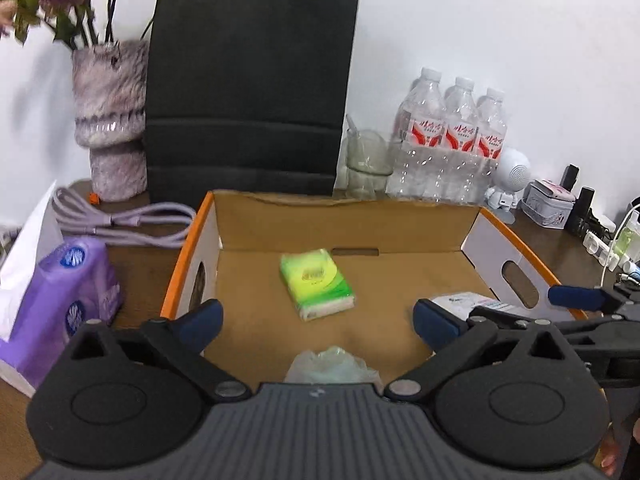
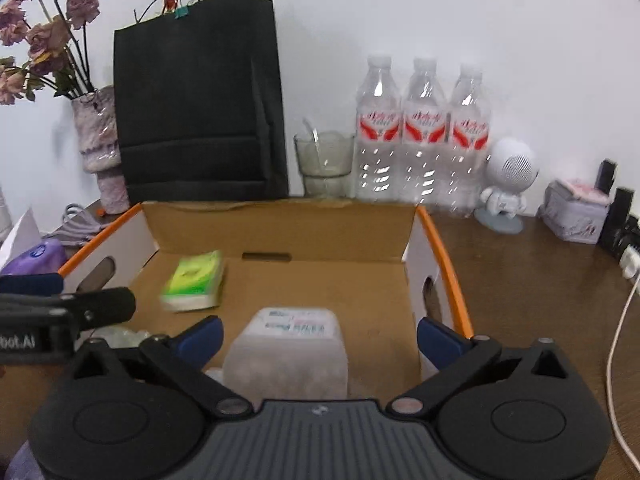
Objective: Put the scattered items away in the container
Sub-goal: 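Carry the tissue pack and cotton container into the box and release both, then grasp the red rose with the left gripper while the right grasps the plush toy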
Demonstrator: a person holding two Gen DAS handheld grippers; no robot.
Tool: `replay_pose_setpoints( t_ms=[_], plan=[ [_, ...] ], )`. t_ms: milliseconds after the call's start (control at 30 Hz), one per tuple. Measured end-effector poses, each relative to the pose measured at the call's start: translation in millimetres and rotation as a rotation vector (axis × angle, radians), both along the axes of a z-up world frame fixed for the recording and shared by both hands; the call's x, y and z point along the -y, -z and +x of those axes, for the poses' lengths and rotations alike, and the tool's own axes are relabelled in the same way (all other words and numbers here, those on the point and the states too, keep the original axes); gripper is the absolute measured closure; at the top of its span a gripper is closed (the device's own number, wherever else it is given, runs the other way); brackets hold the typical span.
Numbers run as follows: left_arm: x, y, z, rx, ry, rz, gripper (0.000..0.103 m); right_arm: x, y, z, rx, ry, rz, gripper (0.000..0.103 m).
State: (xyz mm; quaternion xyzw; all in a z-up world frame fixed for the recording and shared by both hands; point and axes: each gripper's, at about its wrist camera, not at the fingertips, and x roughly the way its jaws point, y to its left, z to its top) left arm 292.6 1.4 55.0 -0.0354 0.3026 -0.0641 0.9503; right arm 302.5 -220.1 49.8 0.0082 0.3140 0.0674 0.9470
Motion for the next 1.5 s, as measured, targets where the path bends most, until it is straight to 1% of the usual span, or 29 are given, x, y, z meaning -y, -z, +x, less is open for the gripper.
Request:
replay_pose_setpoints(
  t_ms=[200, 300, 400, 533, 667, 733, 800, 967, 1067, 1167, 1267, 1367, 1500],
  plan=[
    [0, 3, -7, -0.015, -0.001, 0.005, 0.0, -3, 2, -7, -0.005, -0.009, -0.034, 0.0],
    [0, -2, -14, -0.004, 0.005, 0.009, 0.0, -3, -4, -15, 0.007, -0.01, -0.03, 0.0],
    [0, -14, -26, 0.027, 0.008, 0.012, 0.0, -2, -14, -26, 0.031, -0.016, -0.03, 0.0],
    [-2, -32, -62, 0.101, 0.043, 0.01, 0.0, 2, -32, -57, 0.09, -0.042, -0.024, 0.0],
    [-8, -34, -116, 0.17, 0.098, 0.013, 0.0, 8, -38, -111, 0.167, -0.099, -0.014, 0.0],
    [-12, -29, -142, 0.192, 0.105, 0.028, 0.0, 9, -33, -140, 0.18, -0.126, -0.022, 0.0],
    [-17, -19, -164, 0.195, 0.102, 0.036, 0.0, 9, -22, -167, 0.173, -0.148, -0.033, 0.0],
    [-29, 12, -205, 0.14, 0.085, 0.025, 0.0, 9, 10, -214, 0.103, -0.17, -0.028, 0.0],
    [-33, 31, -224, 0.098, 0.077, 0.006, 0.0, 9, 26, -232, 0.077, -0.137, -0.032, 0.0],
    [-34, 42, -234, 0.088, 0.082, 0.006, 0.0, 9, 38, -241, 0.044, -0.114, -0.023, 0.0],
    [-31, 46, -235, 0.086, 0.066, 0.046, 0.0, 7, 45, -242, 0.023, -0.109, -0.032, 0.0],
    [-31, 46, -236, 0.095, 0.073, 0.047, 0.0, 5, 48, -242, 0.018, -0.098, -0.056, 0.0],
    [-29, 47, -237, 0.093, 0.078, 0.043, 0.0, 7, 49, -238, 0.001, -0.091, -0.044, 0.0]
  ],
)
